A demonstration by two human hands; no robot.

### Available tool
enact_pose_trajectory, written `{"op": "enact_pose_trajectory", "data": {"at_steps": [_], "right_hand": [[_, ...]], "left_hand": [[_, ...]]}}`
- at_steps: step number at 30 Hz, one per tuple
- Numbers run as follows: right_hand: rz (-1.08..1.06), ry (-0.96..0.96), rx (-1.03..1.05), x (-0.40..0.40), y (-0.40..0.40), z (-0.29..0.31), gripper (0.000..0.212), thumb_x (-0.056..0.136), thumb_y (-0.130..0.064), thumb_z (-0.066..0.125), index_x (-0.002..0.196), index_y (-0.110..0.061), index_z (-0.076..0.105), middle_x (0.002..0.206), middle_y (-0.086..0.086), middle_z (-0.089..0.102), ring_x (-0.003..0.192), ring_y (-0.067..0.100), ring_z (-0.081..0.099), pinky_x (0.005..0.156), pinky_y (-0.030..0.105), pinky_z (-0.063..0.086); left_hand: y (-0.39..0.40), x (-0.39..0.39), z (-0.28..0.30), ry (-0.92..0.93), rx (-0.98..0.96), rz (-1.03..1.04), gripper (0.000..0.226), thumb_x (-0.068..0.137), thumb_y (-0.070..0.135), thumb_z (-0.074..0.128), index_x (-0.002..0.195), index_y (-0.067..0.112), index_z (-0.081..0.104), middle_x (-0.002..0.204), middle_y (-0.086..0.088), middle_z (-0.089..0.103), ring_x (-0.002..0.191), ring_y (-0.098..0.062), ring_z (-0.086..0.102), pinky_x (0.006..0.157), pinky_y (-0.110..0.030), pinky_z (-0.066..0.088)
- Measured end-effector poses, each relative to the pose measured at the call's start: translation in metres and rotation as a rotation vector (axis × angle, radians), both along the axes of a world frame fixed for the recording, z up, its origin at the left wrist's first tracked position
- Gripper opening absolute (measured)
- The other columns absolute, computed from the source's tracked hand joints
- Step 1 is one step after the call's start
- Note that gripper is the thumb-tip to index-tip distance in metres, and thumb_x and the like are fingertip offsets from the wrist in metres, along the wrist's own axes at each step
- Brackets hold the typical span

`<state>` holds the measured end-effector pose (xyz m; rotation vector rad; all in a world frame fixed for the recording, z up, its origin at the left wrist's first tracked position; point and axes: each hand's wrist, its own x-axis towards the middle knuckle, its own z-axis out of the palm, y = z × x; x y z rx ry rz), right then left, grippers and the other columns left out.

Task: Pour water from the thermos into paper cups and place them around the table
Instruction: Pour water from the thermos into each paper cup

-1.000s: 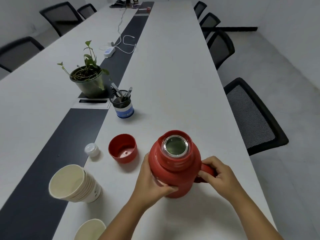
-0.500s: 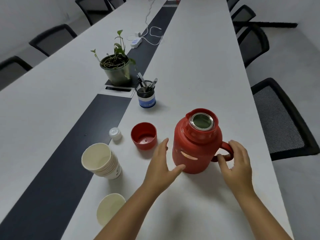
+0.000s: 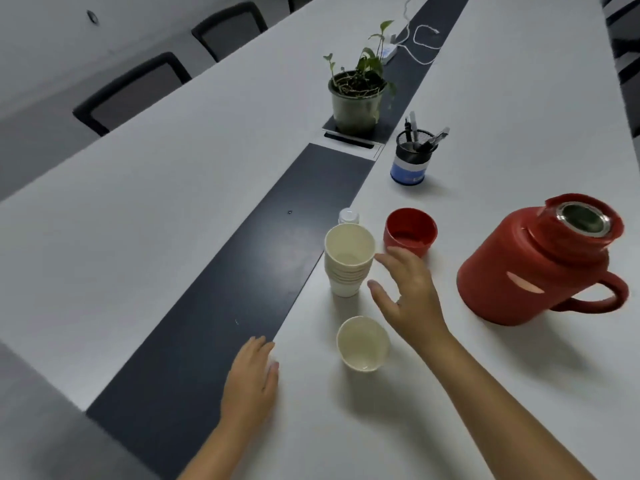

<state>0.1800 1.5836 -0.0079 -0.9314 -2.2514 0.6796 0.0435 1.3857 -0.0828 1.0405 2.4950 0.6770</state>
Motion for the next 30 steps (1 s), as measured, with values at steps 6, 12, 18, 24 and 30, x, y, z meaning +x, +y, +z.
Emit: {"op": "enact_pose_trajectory", "data": {"at_steps": [6, 12, 18, 24, 30], "right_hand": [[-0.022, -0.189, 0.044, -0.028, 0.013, 0.007, 0.024, 0.077, -0.001, 0.064, 0.100, 0.001, 0.065, 0.116, 0.026, 0.056, 0.109, 0.041, 0.051, 0.090, 0.041, 0.040], [0.004, -0.288, 0.071, -0.031, 0.016, 0.013, 0.012, 0.074, 0.003, 0.067, 0.085, 0.006, 0.067, 0.099, 0.026, 0.061, 0.097, 0.042, 0.055, 0.082, 0.039, 0.039], [-0.026, -0.237, -0.004, -0.035, 0.013, 0.014, 0.010, 0.075, -0.003, 0.068, 0.085, 0.000, 0.067, 0.108, 0.015, 0.062, 0.101, 0.028, 0.056, 0.081, 0.025, 0.035], [-0.059, -0.235, -0.052, -0.029, 0.015, 0.011, 0.011, 0.078, -0.008, 0.066, 0.088, -0.003, 0.067, 0.111, 0.010, 0.062, 0.106, 0.025, 0.055, 0.085, 0.020, 0.034], [-0.134, -0.034, -0.056, -0.027, 0.012, 0.031, 0.015, 0.070, -0.007, 0.072, 0.078, 0.002, 0.063, 0.105, 0.009, 0.061, 0.099, 0.022, 0.056, 0.081, 0.011, 0.034]], "left_hand": [[-0.014, -0.005, -0.017, 0.201, -0.175, -0.322, 0.044, 0.080, 0.032, 0.039, 0.102, 0.007, 0.068, 0.117, -0.013, 0.064, 0.123, -0.029, 0.040, 0.112, -0.023, -0.002], [0.014, -0.014, -0.004, 0.155, -0.117, -0.390, 0.067, 0.062, 0.039, 0.080, 0.117, 0.008, 0.058, 0.133, -0.014, 0.051, 0.126, -0.024, 0.048, 0.101, -0.032, 0.038], [0.125, -0.037, 0.044, -0.292, 0.251, -0.301, 0.087, 0.075, 0.035, 0.070, 0.141, 0.017, 0.016, 0.146, 0.004, 0.027, 0.134, -0.013, 0.028, 0.101, -0.021, 0.028], [0.157, -0.039, 0.039, -0.540, 0.350, -0.386, 0.064, 0.066, 0.019, 0.078, 0.111, 0.044, 0.038, 0.112, 0.018, 0.053, 0.107, -0.008, 0.052, 0.088, -0.028, 0.047], [0.158, -0.040, 0.028, -0.605, 0.416, -0.399, 0.075, 0.066, 0.016, 0.076, 0.095, 0.072, 0.035, 0.104, 0.032, 0.052, 0.097, 0.021, 0.047, 0.077, -0.014, 0.043]]}}
